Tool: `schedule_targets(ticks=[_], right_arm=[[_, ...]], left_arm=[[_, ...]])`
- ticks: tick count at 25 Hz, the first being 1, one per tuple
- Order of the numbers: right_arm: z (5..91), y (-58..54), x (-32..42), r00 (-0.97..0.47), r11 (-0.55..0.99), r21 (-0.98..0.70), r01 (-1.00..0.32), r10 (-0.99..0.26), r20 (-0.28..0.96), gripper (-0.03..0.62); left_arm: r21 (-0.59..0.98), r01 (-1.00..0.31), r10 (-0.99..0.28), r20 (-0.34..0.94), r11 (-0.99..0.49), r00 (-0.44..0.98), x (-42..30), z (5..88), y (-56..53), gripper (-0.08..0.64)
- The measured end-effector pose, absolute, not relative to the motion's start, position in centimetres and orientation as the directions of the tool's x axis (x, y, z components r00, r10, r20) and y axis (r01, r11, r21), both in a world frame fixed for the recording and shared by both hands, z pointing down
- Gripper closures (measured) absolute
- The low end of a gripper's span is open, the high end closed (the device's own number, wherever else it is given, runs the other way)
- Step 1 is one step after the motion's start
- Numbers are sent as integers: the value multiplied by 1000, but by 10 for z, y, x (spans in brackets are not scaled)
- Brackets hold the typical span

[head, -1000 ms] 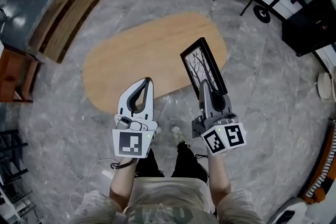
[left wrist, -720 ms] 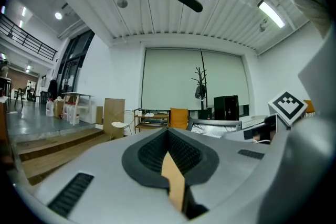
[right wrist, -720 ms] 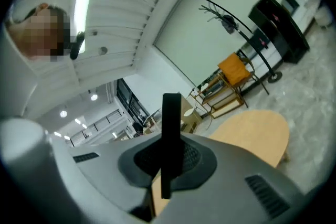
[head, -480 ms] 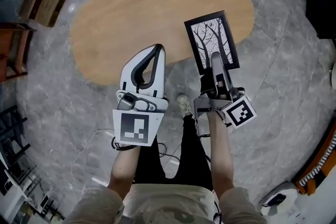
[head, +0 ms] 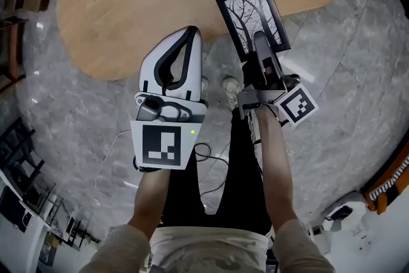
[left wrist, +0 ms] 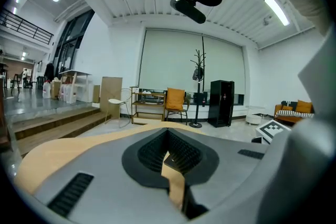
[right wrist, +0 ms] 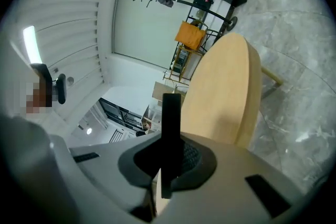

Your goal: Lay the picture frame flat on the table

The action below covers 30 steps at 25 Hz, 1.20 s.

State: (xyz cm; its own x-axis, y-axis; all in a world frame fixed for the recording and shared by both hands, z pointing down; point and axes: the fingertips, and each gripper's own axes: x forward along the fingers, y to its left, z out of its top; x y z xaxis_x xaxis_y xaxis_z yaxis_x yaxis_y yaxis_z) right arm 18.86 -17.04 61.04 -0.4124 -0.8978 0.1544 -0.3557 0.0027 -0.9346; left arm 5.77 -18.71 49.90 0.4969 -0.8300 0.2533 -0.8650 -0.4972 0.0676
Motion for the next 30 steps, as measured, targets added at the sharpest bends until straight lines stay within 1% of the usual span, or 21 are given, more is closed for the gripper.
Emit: schedule_targets(ticks=[6,11,16,20,30], right_arm=[[666,-155,170,-405,-90,-960,-265,-893,195,572],[684,-154,165,-408,-126,-957,-260,-884,227,572],[701,-147,161,-410,-171,-969,-181,-882,232,572],[706,-147,162,-403,-205,-973,-104,-886,229,572],[709,-146,160,-433,-269,-955,-124,-851,296,571]], left_arm=[[90,-864,-814,298,-496,498,46,539,-183,552],[99,-859,-804,312,-502,506,44,549,-184,551],[20,-835,-781,344,-549,521,49,558,-176,552],[-1,-825,-768,364,-566,526,50,557,-173,551],[-7,-826,-768,372,-563,521,54,551,-167,551]])
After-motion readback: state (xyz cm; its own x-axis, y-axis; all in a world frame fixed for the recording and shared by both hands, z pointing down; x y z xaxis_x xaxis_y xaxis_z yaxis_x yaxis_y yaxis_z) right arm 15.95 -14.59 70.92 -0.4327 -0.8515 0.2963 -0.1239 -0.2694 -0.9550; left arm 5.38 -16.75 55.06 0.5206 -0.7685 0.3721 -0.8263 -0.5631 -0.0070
